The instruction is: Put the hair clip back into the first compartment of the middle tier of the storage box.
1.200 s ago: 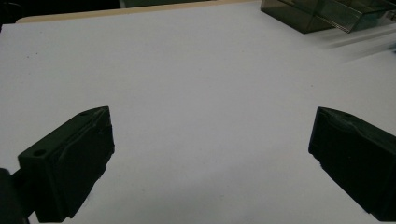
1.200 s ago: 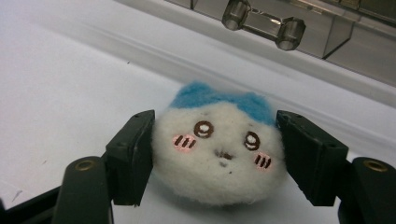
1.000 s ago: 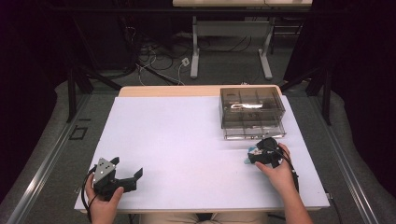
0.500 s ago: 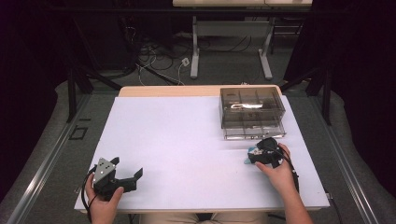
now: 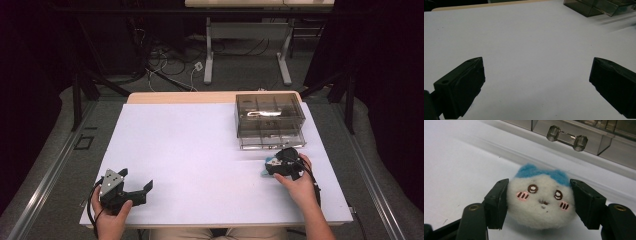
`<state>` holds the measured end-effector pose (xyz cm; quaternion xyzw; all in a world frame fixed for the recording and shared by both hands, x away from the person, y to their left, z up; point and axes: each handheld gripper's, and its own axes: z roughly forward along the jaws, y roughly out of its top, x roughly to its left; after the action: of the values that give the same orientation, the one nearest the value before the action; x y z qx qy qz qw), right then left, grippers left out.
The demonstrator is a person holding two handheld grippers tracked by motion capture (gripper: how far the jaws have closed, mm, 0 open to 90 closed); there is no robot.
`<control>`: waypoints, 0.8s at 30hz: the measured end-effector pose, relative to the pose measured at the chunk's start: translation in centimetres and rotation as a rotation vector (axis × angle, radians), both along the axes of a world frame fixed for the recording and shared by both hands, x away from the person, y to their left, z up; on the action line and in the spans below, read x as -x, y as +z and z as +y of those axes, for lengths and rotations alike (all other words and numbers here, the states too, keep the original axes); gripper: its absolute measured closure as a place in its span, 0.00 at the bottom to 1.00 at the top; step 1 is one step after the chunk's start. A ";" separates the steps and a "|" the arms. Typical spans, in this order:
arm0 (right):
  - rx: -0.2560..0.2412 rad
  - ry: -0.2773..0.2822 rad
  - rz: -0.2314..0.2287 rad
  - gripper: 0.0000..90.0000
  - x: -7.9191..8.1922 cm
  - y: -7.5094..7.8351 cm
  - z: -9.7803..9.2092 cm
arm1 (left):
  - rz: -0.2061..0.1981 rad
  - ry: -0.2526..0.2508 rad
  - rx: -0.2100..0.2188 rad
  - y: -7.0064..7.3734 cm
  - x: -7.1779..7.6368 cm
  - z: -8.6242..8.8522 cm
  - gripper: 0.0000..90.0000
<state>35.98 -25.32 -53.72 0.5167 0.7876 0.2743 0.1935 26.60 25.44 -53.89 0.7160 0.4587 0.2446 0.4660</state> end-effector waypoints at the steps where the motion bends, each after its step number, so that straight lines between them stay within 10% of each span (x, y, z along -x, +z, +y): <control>1: -0.012 -0.003 0.004 0.38 0.1 0.1 0.0 | 0.000 0.000 0.000 0.0 0.0 0.0 0.00; 24: -0.072 0.001 -0.051 0.38 0.7 1.1 -0.3 | 0.011 0.002 0.001 -0.2 -0.1 0.0 0.00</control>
<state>35.29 -25.64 -52.62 0.5157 0.7724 0.3158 0.1944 26.71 25.49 -54.10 0.7169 0.4620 0.2408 0.4633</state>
